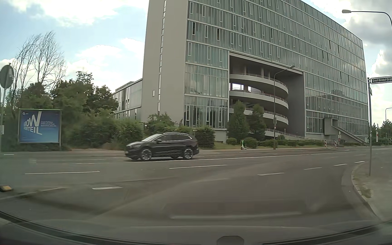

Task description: Follow the waypoints while adhering to traffic rules and regulations

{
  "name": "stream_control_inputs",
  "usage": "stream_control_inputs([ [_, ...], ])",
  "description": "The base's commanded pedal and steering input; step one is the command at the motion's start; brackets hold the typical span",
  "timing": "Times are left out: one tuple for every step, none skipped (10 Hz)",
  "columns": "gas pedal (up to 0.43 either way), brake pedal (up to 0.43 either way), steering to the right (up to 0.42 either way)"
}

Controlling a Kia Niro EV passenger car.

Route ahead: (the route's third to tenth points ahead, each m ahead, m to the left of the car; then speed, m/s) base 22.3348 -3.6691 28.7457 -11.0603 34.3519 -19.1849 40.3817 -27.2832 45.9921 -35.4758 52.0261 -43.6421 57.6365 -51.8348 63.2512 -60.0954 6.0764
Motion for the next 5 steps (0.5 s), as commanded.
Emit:
stream_control_inputs([
  [0.000,0.030,0.155],
  [0.000,0.030,0.156],
  [0.000,0.030,0.159],
  [0.000,0.030,0.161],
  [0.000,0.030,0.167],
])
